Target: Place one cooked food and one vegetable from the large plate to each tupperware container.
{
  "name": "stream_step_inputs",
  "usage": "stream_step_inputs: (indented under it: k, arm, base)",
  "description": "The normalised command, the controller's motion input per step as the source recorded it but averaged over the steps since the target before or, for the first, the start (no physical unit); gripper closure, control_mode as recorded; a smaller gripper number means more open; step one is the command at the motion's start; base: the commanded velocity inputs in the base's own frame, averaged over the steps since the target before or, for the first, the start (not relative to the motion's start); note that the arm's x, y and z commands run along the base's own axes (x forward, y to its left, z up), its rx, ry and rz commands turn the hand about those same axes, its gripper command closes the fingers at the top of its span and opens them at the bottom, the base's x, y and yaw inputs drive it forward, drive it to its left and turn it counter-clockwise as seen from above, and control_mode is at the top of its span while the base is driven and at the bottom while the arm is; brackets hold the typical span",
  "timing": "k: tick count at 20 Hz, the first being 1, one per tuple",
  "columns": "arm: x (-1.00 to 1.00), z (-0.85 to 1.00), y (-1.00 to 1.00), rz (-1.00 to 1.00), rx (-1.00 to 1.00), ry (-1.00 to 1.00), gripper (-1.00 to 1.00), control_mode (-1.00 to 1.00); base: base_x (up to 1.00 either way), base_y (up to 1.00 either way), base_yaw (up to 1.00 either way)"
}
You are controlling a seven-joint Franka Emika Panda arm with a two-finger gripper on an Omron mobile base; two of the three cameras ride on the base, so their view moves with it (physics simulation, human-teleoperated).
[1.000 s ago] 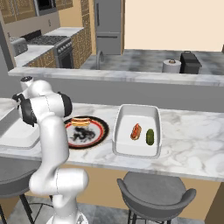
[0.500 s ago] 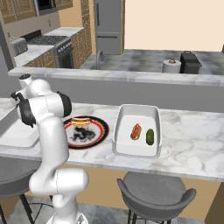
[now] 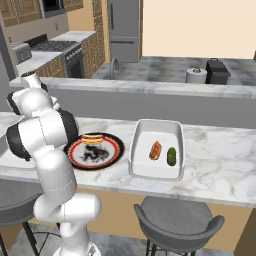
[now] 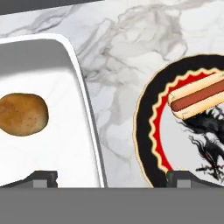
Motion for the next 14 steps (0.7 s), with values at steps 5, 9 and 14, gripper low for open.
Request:
stream_step_inputs:
  k: [5, 9, 14]
  arm:
    - [-0.19, 0.07, -1.00, -0.11, 0.03, 0.00, -1.00, -1.00]
    - [0.03, -0.04, -1.00, -0.27, 0.18, 0.06, -1.00, -1.00]
    - [0.18, -0.21, -0.67, -0.34, 0.10, 0.09, -1.00, -1.00]
  base:
    - [0.00, 0.00, 0.00]
    - [0.00, 0.00, 0.00]
    - [0.00, 0.00, 0.00]
